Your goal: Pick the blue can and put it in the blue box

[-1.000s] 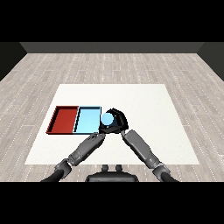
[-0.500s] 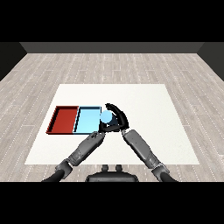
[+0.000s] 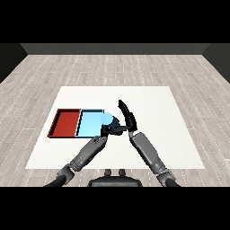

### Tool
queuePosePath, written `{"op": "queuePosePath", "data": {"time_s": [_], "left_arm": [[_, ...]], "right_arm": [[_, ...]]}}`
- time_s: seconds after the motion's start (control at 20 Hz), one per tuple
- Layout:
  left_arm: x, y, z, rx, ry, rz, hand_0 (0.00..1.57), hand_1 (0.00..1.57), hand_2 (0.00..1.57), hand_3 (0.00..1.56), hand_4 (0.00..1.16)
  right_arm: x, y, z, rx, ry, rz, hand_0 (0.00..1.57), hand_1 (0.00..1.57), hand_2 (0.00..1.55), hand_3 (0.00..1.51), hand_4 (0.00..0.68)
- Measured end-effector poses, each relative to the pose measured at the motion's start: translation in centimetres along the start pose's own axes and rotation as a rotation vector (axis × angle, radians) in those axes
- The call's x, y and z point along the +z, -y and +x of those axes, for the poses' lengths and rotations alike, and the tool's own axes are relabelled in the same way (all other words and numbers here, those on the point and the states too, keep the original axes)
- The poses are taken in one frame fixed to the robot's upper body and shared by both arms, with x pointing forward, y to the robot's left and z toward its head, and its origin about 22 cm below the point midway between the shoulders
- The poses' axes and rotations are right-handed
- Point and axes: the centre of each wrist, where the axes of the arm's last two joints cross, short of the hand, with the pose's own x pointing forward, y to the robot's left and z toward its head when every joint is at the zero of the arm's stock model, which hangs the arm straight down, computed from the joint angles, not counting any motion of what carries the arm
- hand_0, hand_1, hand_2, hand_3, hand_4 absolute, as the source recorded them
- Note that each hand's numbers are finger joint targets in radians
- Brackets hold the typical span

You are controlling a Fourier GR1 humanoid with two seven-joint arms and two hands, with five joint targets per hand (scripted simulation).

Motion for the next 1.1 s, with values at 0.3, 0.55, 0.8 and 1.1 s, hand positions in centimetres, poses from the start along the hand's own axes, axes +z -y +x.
{"op": "queuePosePath", "data": {"time_s": [0.3,0.55,0.8,1.1], "left_arm": [[-0.1,-0.9,-0.7,0.007,-0.015,0.049,1.57,1.57,1.57,1.48,1.14],[-1.4,-3.2,-0.3,-0.023,0.013,0.109,1.57,1.57,1.57,1.48,1.15],[-3.0,-7.2,0.4,-0.072,0.009,0.166,1.57,1.57,1.57,1.47,1.13],[-5.7,-10.8,1.2,-0.158,-0.056,0.239,1.57,1.57,1.57,1.50,1.11]], "right_arm": [[0.3,3.2,2.0,-0.134,0.047,-0.057,0.00,0.00,0.00,0.00,0.000],[1.8,6.8,4.1,-0.187,0.140,-0.120,0.00,0.00,0.00,0.00,0.000],[4.3,10.4,4.4,-0.195,0.177,-0.212,0.00,0.00,0.00,0.00,0.000],[5.1,13.0,4.7,-0.181,0.176,-0.258,0.00,0.00,0.00,0.00,0.000]]}}
